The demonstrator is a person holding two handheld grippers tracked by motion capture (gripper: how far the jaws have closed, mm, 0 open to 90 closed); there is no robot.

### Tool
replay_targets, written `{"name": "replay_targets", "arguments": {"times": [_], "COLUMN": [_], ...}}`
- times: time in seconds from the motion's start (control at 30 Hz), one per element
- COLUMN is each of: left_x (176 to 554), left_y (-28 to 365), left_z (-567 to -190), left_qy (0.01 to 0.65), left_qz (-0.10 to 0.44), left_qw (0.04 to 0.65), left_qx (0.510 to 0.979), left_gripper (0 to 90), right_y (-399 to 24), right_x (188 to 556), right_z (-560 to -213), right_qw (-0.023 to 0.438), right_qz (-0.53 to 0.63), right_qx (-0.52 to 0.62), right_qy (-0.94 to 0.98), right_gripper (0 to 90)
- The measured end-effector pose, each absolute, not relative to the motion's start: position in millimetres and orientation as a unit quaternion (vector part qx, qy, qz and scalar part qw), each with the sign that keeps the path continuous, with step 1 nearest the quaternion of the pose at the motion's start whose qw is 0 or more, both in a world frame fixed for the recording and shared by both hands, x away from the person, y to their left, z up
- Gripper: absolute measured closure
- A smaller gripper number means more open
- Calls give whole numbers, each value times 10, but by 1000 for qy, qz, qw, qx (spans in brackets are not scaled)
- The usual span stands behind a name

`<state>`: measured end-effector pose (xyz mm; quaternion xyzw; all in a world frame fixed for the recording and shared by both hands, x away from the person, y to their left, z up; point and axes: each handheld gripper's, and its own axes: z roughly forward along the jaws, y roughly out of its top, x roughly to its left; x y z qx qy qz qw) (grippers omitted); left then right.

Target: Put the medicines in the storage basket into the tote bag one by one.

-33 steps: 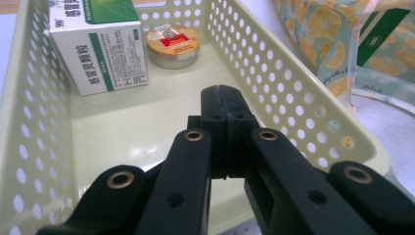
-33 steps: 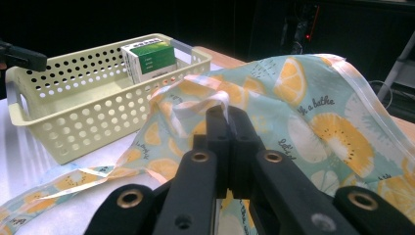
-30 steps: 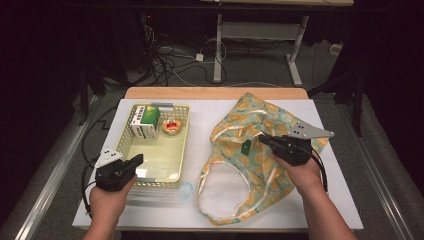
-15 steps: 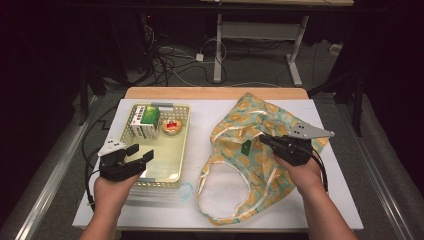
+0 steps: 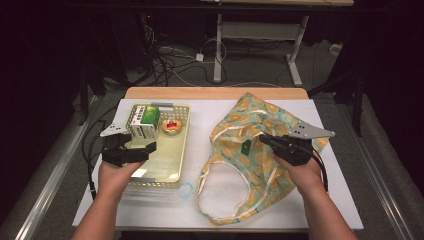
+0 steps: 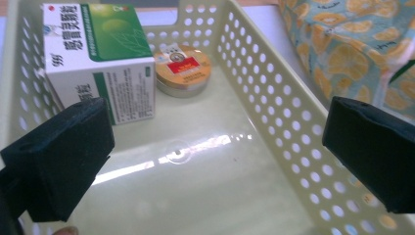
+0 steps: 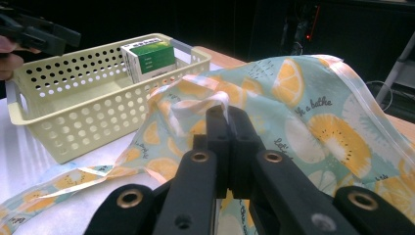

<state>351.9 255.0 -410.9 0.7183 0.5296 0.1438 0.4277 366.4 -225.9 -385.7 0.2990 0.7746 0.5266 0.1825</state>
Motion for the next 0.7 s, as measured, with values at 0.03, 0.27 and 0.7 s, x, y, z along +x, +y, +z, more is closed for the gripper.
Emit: {"name": "replay_targets", "arguments": {"times": [0.03,0.27,0.7], "left_x": [3536,3738,4236], "left_y": [2541,2527,2562], "left_z": [-4097,-4066,-4114], "left_qy": [530,538,564], "left_qz": [149,155,159], "left_qw": [423,410,375], "left_qx": [720,720,718], "left_gripper": [0,0,0], "right_y": [-2259,-2248,-2255], "right_x": [3662,3655,3659], "right_z": [-3856,-3854,-3850], "right_qw": [182,181,180], "right_qz": [527,527,530], "right_qx": [299,299,299], "right_qy": [774,775,773], "right_gripper": [900,900,900]}}
